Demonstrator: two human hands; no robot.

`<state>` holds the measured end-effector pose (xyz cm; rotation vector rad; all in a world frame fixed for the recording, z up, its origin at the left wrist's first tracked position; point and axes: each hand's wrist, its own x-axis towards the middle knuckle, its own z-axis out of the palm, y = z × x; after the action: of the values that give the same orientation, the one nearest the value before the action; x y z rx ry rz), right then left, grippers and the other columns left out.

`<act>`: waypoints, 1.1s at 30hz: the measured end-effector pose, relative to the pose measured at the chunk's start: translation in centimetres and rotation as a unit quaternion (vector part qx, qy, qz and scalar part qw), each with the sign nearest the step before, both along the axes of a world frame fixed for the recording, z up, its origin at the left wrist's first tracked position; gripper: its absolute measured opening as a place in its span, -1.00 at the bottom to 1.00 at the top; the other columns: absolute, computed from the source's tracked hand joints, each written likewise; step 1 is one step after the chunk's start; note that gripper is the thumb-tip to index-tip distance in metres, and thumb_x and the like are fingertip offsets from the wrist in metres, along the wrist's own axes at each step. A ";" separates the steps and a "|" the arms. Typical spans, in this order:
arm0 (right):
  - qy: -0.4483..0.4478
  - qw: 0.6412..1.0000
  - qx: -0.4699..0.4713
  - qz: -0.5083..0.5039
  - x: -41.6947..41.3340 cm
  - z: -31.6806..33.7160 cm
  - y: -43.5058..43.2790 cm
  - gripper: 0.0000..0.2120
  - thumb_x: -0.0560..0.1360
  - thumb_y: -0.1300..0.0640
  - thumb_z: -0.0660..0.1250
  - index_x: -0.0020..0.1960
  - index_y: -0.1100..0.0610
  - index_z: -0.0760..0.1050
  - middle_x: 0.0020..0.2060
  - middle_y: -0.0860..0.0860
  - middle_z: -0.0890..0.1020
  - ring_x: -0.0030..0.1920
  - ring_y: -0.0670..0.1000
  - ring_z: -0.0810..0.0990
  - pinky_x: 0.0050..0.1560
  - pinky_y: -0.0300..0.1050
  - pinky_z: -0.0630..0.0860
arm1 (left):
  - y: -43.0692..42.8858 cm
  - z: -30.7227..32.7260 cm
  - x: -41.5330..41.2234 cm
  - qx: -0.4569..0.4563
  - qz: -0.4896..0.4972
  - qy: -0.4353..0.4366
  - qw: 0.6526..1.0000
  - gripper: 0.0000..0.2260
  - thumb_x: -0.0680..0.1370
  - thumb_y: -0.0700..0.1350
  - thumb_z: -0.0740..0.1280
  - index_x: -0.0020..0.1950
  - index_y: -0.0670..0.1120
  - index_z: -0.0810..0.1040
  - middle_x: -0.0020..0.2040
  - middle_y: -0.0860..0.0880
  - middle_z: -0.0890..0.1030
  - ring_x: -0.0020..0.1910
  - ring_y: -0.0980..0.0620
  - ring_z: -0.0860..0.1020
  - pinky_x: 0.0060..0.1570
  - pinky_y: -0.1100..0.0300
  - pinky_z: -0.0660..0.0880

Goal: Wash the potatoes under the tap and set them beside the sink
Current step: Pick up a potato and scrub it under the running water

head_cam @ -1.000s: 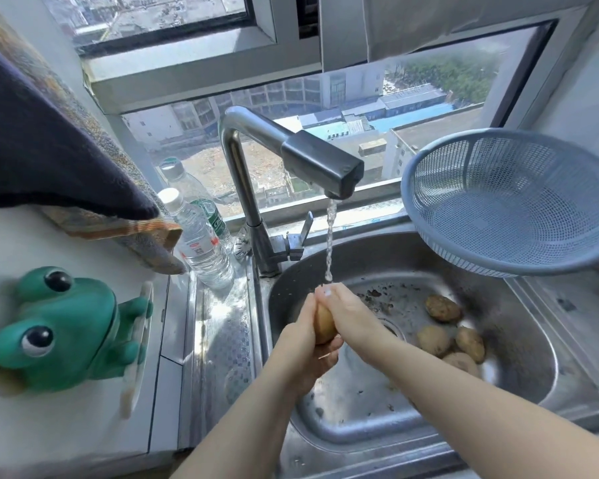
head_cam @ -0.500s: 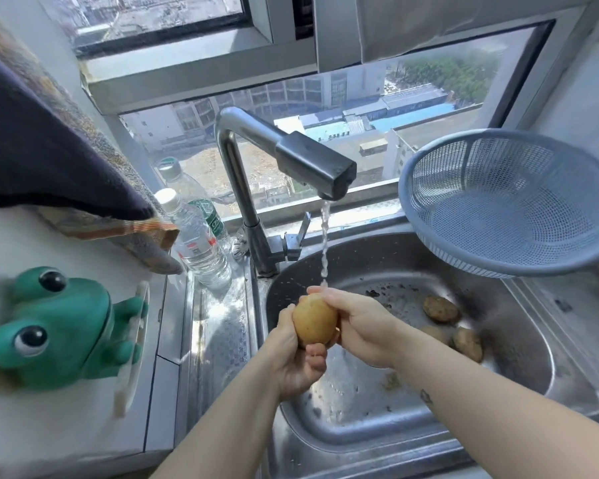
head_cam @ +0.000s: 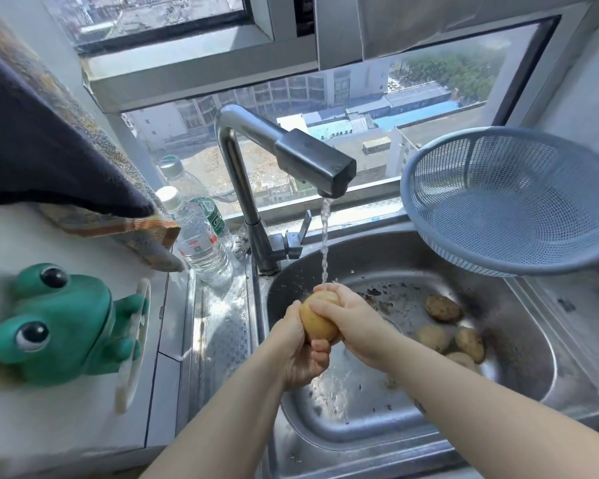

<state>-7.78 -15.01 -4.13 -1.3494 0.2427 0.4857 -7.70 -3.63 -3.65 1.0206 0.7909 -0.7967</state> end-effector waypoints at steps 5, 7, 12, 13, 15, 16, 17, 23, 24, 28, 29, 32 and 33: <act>0.103 0.979 -0.017 -0.174 1.2 0.1 1.2 -0.74 0.57 0.00 0.22 -0.11 0.17 0.52 -0.23 0.14 0.60 -0.29 0.08 0.55 -0.40 -0.15 0.44 | -2.0 0.2 -0.9 0.122 -0.067 -0.208 0.968 -0.52 0.63 0.18 0.05 -0.09 -0.20 0.50 -0.44 -0.08 0.43 -0.54 0.11 0.32 -0.55 0.31 0.29; 0.165 0.960 -0.015 -0.226 1.4 0.3 1.1 -0.69 0.59 -0.01 0.16 -0.17 0.18 0.48 -0.26 0.16 0.57 -0.30 0.12 0.54 -0.34 -0.09 0.44 | -2.2 -0.4 -1.5 0.155 -0.128 -0.273 0.941 -0.58 0.62 0.16 0.12 0.03 -0.21 0.46 -0.36 -0.10 0.43 -0.52 0.11 0.35 -0.52 0.28 0.30; 0.229 0.935 0.012 -0.272 1.2 0.2 1.3 -0.63 0.59 -0.07 0.13 -0.03 0.25 0.47 -0.19 0.20 0.57 -0.08 0.22 0.60 0.08 0.17 0.55 | -1.9 -0.5 -1.8 0.219 -0.168 -0.337 0.900 -0.67 0.59 0.09 0.24 0.29 0.07 0.25 -0.18 0.05 0.52 -0.40 0.21 0.45 -0.41 0.32 0.37; 0.221 0.935 0.016 -0.277 1.2 0.0 1.5 -0.60 0.59 -0.08 0.15 -0.03 0.26 0.49 -0.16 0.22 0.59 -0.03 0.23 0.61 0.13 0.21 0.53 | -1.9 -0.4 -1.8 0.249 -0.153 -0.352 0.889 -0.71 0.58 0.10 0.25 0.25 0.07 0.32 -0.15 0.10 0.54 -0.35 0.24 0.48 -0.35 0.34 0.38; 0.198 0.935 0.036 -0.292 0.9 -0.1 1.9 -0.60 0.59 -0.07 0.17 -0.10 0.26 0.53 -0.15 0.22 0.63 -0.03 0.18 0.63 0.14 0.17 0.54 | -2.3 -0.3 -1.3 0.302 -0.106 -0.373 0.871 -0.78 0.56 0.10 0.27 0.13 0.03 0.47 -0.12 0.15 0.57 -0.25 0.31 0.53 -0.29 0.43 0.36; 0.177 0.937 0.049 -0.297 0.7 -0.2 2.1 -0.62 0.59 -0.04 0.19 -0.09 0.28 0.54 -0.14 0.22 0.65 -0.06 0.16 0.64 0.13 0.12 0.56 | -2.5 -0.3 -0.9 0.323 -0.095 -0.376 0.864 -0.78 0.56 0.10 0.25 0.06 -0.01 0.52 -0.14 0.14 0.57 -0.23 0.32 0.53 -0.30 0.44 0.36; 0.153 0.941 0.055 -0.295 0.6 -0.4 2.4 -0.64 0.58 -0.02 0.21 -0.04 0.30 0.55 -0.12 0.22 0.66 -0.07 0.15 0.65 0.11 0.09 0.57 | -2.7 -0.4 -0.6 0.337 -0.094 -0.374 0.859 -0.74 0.58 0.10 0.21 -0.03 -0.06 0.55 -0.17 0.11 0.58 -0.24 0.27 0.53 -0.29 0.38 0.37; 0.069 0.966 -0.069 -0.240 -0.8 -1.2 1.6 -0.65 0.46 -0.02 0.39 0.12 0.20 0.48 -0.05 0.13 0.65 -0.08 0.03 0.61 -0.04 -0.12 0.52 | -1.7 -0.2 1.6 0.339 -0.182 -0.262 0.885 -0.61 0.63 -0.05 0.01 -0.25 -0.14 0.51 -0.42 -0.07 0.51 -0.42 0.02 0.40 -0.34 0.18 0.32; 0.046 0.973 -0.110 -0.198 -1.1 -1.2 1.2 -0.68 0.46 -0.02 0.39 0.09 0.17 0.50 -0.07 0.11 0.65 -0.14 0.01 0.60 -0.12 -0.18 0.51 | -1.3 -0.2 1.9 0.343 -0.215 -0.239 0.883 -0.63 0.62 -0.07 0.00 -0.22 -0.17 0.50 -0.45 -0.09 0.48 -0.47 0.02 0.35 -0.40 0.22 0.29; 0.012 0.976 -0.183 -0.119 -1.5 -1.3 1.0 -0.68 0.48 -0.08 0.34 0.06 0.16 0.48 -0.22 0.07 0.62 -0.45 -0.05 0.49 -0.44 -0.27 0.40 | -0.4 -0.9 2.2 0.288 -0.255 -0.150 0.911 -0.70 0.57 -0.13 0.01 -0.32 -0.14 0.36 -0.64 0.01 0.31 -0.65 0.10 0.17 -0.57 0.38 0.09; 0.018 0.975 -0.181 -0.130 -1.3 -1.5 1.1 -0.67 0.49 -0.07 0.33 0.07 0.18 0.47 -0.25 0.06 0.59 -0.46 -0.05 0.48 -0.43 -0.24 0.38 | -0.6 -1.0 2.0 0.270 -0.234 -0.132 0.925 -0.70 0.57 -0.15 0.02 -0.36 -0.12 0.30 -0.66 0.03 0.27 -0.67 0.11 0.14 -0.58 0.39 0.07; 0.079 0.972 -0.138 -0.172 -0.8 -1.8 1.4 -0.67 0.53 -0.06 0.28 0.04 0.22 0.47 -0.40 0.08 0.49 -0.49 -0.03 0.41 -0.44 -0.19 0.32 | -1.0 -1.2 1.1 0.212 -0.124 -0.081 0.966 -0.70 0.55 -0.10 0.06 -0.38 -0.06 0.27 -0.60 0.04 0.25 -0.64 0.13 0.15 -0.58 0.33 0.09; 0.117 0.969 -0.096 -0.194 -0.8 -2.1 1.5 -0.67 0.54 -0.06 0.26 0.00 0.24 0.47 -0.45 0.09 0.45 -0.52 -0.02 0.38 -0.47 -0.17 0.29 | -1.2 -1.2 0.7 0.198 -0.092 -0.069 0.974 -0.71 0.57 -0.06 0.08 -0.35 -0.06 0.32 -0.55 0.03 0.28 -0.60 0.12 0.19 -0.55 0.30 0.13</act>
<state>-8.57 -13.48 -6.19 -1.3889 0.7496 0.2928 -7.03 -4.85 -4.85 1.5069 0.7576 -0.7290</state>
